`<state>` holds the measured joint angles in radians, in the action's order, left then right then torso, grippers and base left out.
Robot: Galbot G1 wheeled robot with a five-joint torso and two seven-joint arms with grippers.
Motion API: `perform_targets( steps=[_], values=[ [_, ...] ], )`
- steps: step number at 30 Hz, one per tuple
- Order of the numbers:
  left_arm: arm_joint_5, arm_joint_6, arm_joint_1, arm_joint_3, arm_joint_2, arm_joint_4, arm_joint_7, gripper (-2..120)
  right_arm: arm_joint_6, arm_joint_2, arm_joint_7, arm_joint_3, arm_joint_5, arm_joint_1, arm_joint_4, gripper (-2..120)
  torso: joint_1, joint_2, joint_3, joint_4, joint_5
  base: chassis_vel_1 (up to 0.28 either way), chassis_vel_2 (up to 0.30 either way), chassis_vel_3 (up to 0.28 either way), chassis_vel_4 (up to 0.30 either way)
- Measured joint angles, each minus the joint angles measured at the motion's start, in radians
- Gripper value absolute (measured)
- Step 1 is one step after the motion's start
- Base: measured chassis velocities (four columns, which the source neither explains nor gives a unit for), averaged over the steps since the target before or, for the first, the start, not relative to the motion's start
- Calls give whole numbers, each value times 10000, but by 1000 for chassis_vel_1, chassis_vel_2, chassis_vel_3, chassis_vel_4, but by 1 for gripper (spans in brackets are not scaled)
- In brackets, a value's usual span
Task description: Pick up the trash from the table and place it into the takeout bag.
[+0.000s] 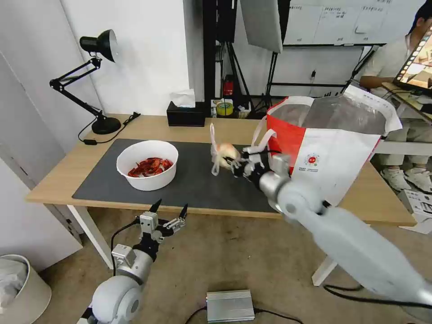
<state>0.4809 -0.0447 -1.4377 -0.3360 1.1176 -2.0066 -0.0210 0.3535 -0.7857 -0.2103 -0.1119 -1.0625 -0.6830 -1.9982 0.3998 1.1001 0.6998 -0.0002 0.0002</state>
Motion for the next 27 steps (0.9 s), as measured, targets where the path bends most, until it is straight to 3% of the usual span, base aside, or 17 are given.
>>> perform_targets(
  steps=[4,10,14,21,27],
  values=[
    [-9,-1,-19,-47,-5,-39,-3,100,-141,461,209,738,84,-761,-793,3,0,0,0,0,0,0,0,0,0],
    [-22,-11,-49,-74,19,-131,-5,100,-239,1212,736,3028,94,-2618,-2555,3,-1,0,-1,0,-1,0,0,0,0],
    [-39,-11,-102,-46,-9,-161,-5,100,-240,1594,815,4078,-192,-3224,-3050,3,0,0,1,0,-1,0,0,0,0],
    [-54,-14,-49,51,-29,-172,-10,100,-309,2269,572,5249,-827,-2784,-2783,3,1,0,1,2,-2,0,0,0,0],
    [-103,-31,-50,188,-10,-142,-12,100,-321,2498,181,5490,-897,-2167,-1904,3,3,-1,2,2,0,0,0,0,0]
  ],
)
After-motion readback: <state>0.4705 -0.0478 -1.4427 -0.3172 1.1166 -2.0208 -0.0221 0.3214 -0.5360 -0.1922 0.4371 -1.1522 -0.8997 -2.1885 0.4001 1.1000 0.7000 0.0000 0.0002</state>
